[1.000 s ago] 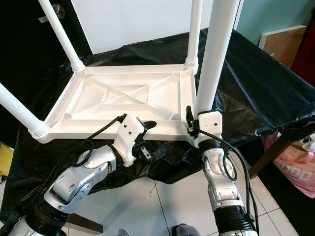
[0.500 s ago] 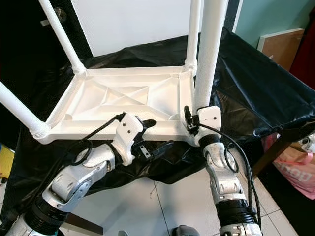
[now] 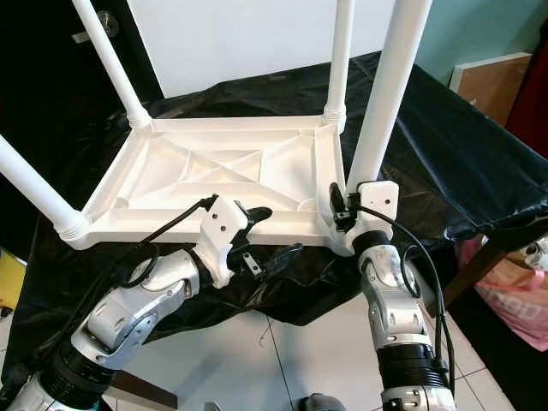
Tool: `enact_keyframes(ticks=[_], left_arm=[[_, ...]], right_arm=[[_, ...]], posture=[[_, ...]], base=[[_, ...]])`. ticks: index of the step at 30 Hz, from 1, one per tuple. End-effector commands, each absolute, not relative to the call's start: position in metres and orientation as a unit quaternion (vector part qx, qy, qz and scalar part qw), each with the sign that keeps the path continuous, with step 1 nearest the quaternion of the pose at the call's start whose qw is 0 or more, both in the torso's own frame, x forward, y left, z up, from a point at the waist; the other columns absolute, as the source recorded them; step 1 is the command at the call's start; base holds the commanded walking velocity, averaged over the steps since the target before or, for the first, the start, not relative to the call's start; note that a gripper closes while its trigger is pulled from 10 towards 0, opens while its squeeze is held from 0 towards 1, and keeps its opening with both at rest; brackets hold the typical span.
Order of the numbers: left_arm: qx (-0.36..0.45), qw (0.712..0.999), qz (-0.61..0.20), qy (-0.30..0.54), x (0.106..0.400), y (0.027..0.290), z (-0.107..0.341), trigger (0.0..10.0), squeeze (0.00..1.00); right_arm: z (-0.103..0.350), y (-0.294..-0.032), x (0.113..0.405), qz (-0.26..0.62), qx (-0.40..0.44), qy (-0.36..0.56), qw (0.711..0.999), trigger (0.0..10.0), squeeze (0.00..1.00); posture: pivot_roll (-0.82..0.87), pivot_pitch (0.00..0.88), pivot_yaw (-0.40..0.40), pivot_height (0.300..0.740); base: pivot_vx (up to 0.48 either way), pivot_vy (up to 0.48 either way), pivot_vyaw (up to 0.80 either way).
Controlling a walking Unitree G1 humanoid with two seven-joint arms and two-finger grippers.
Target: Building children table
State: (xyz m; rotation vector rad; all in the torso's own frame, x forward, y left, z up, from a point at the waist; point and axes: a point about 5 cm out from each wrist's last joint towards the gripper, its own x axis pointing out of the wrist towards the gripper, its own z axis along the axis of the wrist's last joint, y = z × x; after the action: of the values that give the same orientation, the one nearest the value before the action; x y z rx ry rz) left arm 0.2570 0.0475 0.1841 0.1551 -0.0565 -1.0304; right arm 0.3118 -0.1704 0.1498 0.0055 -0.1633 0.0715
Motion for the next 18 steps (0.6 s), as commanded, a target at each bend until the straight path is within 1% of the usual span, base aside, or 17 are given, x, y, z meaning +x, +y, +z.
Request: enact_keyframes(ticks=[1,4,6,9,13,15,16,17,18], left_arm=[[0.085,0.828,-0.554,-0.023,0.251,0.044,0.187,10.0,0.0],[0.085,0.828,-0.553,-0.023,0.251,0.045,0.186,10.0,0.0],[0.084,0.829,-0.552,-0.022,0.251,0.045,0.186,10.0,0.0],[0.084,0.83,-0.551,-0.022,0.251,0.045,0.186,10.0,0.0],[0.083,0.831,-0.549,-0.025,0.252,0.043,0.186,10.0,0.0],[0.083,0.831,-0.549,-0.025,0.252,0.043,0.186,10.0,0.0],[0.083,0.832,-0.549,-0.025,0.252,0.043,0.186,10.0,0.0],[0.083,0.832,-0.549,-0.025,0.252,0.043,0.186,10.0,0.0],[0.082,0.832,-0.549,-0.026,0.252,0.043,0.186,10.0,0.0]], right_arm=[[0.116,-0.179,0.308,-0.001,0.054,0.007,0.999,10.0,0.0],[0.117,-0.179,0.308,0.002,0.049,0.006,0.999,10.0,0.0],[0.119,-0.178,0.308,0.006,0.027,0.002,1.0,10.0,0.0],[0.121,-0.177,0.308,-0.003,0.034,-0.002,0.999,10.0,0.0],[0.127,-0.178,0.306,-0.085,0.035,-0.021,0.996,10.0,0.0],[0.127,-0.178,0.306,-0.1,0.035,-0.022,0.994,10.0,0.0],[0.126,-0.177,0.305,-0.122,0.037,-0.019,0.992,10.0,0.0],[0.126,-0.177,0.305,-0.122,0.037,-0.019,0.992,10.0,0.0],[0.125,-0.175,0.303,-0.15,0.041,-0.018,0.988,10.0,0.0]], posture=[[-0.15,0.096,0.065,0.74],[-0.15,0.098,0.067,0.74],[-0.15,0.099,0.063,0.74],[-0.15,0.101,0.061,0.74],[-0.16,0.101,0.052,0.74],[-0.16,0.101,0.052,0.74],[-0.16,0.1,0.048,0.74],[-0.16,0.1,0.048,0.74],[-0.16,0.096,0.048,0.74]], base=[[0.0,0.0,0.0],[0.0,0.0,0.0],[0.0,0.0,0.0],[0.0,0.0,0.0],[0.0,0.0,0.0],[0.0,0.0,0.0],[0.0,0.0,0.0],[0.0,0.0,0.0],[0.0,0.0,0.0]])
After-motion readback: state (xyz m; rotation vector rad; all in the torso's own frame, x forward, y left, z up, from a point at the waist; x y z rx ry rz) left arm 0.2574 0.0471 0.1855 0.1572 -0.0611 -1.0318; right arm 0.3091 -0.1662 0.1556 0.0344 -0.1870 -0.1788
